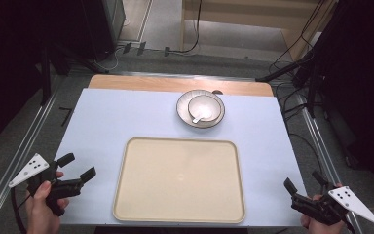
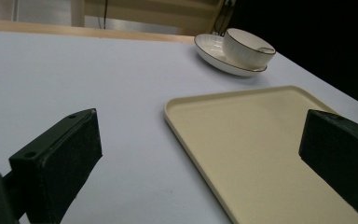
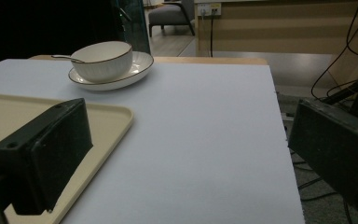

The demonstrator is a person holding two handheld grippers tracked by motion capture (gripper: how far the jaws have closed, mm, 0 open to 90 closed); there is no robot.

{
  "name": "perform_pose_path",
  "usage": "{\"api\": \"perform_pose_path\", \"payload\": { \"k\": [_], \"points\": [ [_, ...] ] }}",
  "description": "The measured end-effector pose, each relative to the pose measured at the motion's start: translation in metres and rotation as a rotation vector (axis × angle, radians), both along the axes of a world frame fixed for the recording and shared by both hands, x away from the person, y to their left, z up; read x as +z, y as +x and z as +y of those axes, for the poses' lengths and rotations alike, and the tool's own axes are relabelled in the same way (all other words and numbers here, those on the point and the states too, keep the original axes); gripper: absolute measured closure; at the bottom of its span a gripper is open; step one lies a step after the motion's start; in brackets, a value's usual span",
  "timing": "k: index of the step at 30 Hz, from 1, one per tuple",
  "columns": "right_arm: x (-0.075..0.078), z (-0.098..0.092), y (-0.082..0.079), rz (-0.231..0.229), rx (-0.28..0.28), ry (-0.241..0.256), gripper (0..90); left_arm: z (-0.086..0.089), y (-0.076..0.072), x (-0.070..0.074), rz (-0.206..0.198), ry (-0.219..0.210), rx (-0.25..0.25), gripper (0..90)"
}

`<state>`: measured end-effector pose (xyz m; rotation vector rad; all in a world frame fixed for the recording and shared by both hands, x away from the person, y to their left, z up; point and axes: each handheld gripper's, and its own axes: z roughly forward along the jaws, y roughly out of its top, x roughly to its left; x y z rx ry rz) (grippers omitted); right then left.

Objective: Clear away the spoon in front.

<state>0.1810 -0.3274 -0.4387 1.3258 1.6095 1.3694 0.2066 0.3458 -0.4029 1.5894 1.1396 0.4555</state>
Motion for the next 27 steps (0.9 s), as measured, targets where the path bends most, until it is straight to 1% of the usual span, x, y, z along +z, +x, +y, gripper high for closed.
{"api": "perform_pose_path", "payload": {
  "k": [2, 4, 5, 6, 7, 8, 9, 12, 17, 18, 19, 23, 24, 25, 27],
  "points": [
    [-0.001, 0.002, 0.0, 0.002, 0.006, -0.005, 0.0, -0.006, 0.003, 0.002, 0.008, 0.002, -0.008, 0.0],
    [0.0, 0.003, 0.0, -0.008, 0.001, -0.029, 0.0, -0.015, 0.007, 0.003, 0.012, 0.02, -0.025, 0.0],
    [0.001, 0.004, 0.0, -0.013, -0.004, -0.032, 0.0, -0.018, 0.009, 0.003, 0.015, 0.034, -0.03, 0.0],
    [0.001, 0.003, -0.001, -0.016, -0.006, -0.035, 0.0, -0.018, 0.009, 0.003, 0.015, 0.034, -0.03, 0.0],
    [0.001, 0.003, -0.001, -0.016, -0.006, -0.035, 0.0, -0.024, 0.011, 0.004, 0.019, 0.047, -0.03, 0.0],
    [0.002, 0.003, -0.001, -0.018, -0.014, -0.028, 0.0, -0.03, 0.015, 0.006, 0.021, 0.054, -0.043, 0.0],
    [0.002, 0.003, -0.001, -0.018, -0.014, -0.028, 0.0, -0.03, 0.015, 0.006, 0.021, 0.054, -0.043, 0.0],
    [0.001, 0.002, -0.001, -0.011, -0.011, -0.018, 0.0, -0.045, 0.022, 0.01, 0.016, 0.082, -0.076, 0.0],
    [0.001, 0.002, -0.001, -0.013, 0.002, -0.015, 0.0, -0.064, 0.033, 0.017, 0.011, 0.071, -0.097, 0.0],
    [0.001, 0.002, -0.001, -0.013, 0.002, -0.015, 0.0, -0.064, 0.033, 0.017, 0.011, 0.071, -0.097, 0.0],
    [0.001, 0.002, -0.001, -0.011, 0.009, -0.007, 0.0, -0.072, 0.038, 0.019, 0.011, 0.067, -0.113, 0.0],
    [0.002, 0.0, -0.001, -0.012, 0.012, 0.008, 0.0, -0.091, 0.055, 0.026, 0.015, 0.076, -0.139, 0.0],
    [0.002, 0.0, -0.001, -0.012, 0.012, 0.008, 0.0, -0.091, 0.055, 0.026, 0.015, 0.076, -0.139, 0.0],
    [0.001, 0.0, 0.0, -0.009, 0.016, 0.009, 0.0, -0.1, 0.062, 0.03, 0.01, 0.092, -0.146, 0.0],
    [0.0, 0.0, 0.001, -0.004, 0.02, 0.007, 0.0, -0.113, 0.068, 0.034, 0.01, 0.129, -0.146, 0.0]
  ]
}}
